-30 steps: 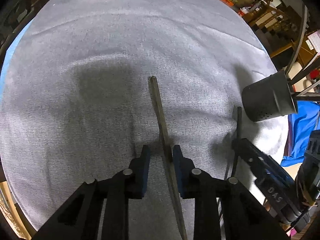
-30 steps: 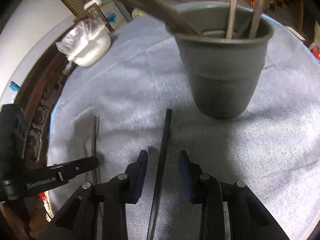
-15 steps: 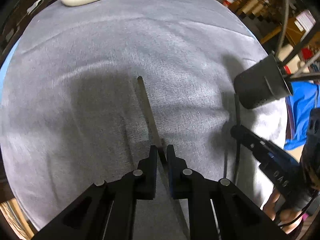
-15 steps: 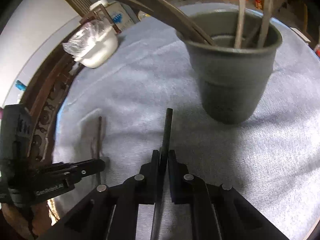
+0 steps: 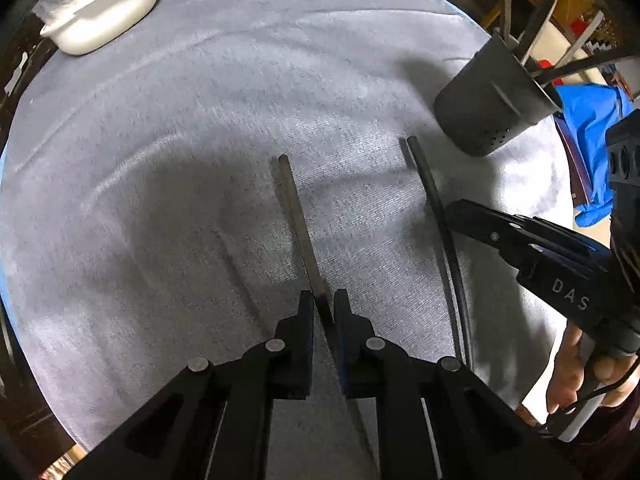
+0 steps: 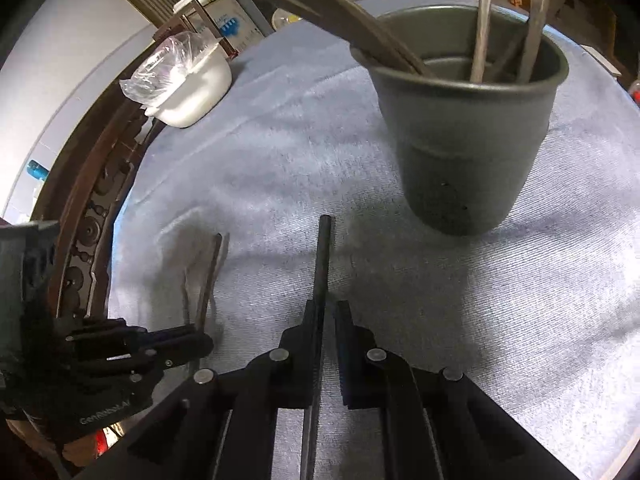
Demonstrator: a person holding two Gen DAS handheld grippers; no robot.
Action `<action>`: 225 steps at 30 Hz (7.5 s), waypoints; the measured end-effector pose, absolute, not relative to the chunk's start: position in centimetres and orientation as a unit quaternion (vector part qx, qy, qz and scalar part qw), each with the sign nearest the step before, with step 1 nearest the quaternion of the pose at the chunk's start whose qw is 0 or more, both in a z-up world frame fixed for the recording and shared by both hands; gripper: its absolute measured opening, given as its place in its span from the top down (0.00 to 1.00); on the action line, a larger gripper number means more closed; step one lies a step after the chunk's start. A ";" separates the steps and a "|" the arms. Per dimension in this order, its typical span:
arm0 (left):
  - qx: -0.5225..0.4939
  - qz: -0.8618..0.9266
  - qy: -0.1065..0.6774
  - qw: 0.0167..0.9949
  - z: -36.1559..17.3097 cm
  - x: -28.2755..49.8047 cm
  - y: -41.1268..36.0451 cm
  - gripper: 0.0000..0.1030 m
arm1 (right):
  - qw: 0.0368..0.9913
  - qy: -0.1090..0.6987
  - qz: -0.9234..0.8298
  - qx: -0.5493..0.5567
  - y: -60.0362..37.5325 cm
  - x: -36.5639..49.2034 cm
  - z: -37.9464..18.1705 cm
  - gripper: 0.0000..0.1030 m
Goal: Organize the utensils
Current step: 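Lift both held chopsticks off the cloth toward the grey cup, then carry both held chopsticks above the grey cup and lower them in, then open both tools to release the chopsticks into the grey cup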
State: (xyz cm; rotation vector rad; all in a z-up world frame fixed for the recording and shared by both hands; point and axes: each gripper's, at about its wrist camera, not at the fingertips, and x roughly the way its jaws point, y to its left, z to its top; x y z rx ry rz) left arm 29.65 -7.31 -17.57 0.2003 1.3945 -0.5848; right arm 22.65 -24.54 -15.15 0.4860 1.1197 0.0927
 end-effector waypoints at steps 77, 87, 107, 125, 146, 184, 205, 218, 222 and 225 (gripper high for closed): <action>-0.051 -0.172 0.622 0.762 -14.7 31.1 -1.1 0.89 | 0.863 0.453 0.091 0.207 -24.5 20.7 -9.4 0.92; 0.002 -0.146 0.633 0.761 -16.8 32.7 -4.4 0.66 | 0.858 0.455 0.107 0.213 -24.3 21.1 -9.5 0.92; 0.013 -0.152 0.497 0.855 -6.6 26.9 -2.9 0.95 | 0.877 0.425 0.134 0.180 -22.0 19.6 -6.5 0.92; -0.003 -0.192 0.415 0.889 0.0 23.5 -3.6 0.95 | 0.900 0.369 0.146 0.182 -22.6 17.5 -2.0 0.92; -0.002 -0.280 0.349 0.894 8.4 23.0 -8.7 0.95 | 0.949 0.264 0.073 0.156 -31.3 17.6 7.0 0.92; -0.002 -0.261 0.357 0.897 6.0 28.1 -18.0 0.95 | 0.968 0.196 -0.030 0.154 -37.1 22.0 6.0 0.92; 0.015 -0.250 0.363 0.898 4.9 26.8 -18.1 0.95 | 0.963 0.210 -0.033 0.164 -36.8 20.2 4.8 0.92; 0.044 -0.221 0.368 0.902 3.9 25.9 -17.8 0.93 | 0.954 0.237 -0.025 0.181 -36.6 19.5 4.0 0.91; 0.055 -0.209 0.367 0.905 3.6 25.4 -17.4 0.72 | 0.946 0.257 -0.016 0.196 -36.7 19.4 3.5 0.89; 0.055 -0.193 0.359 0.911 3.5 24.8 -16.4 0.57 | 0.943 0.264 -0.013 0.204 -36.9 19.2 3.1 0.89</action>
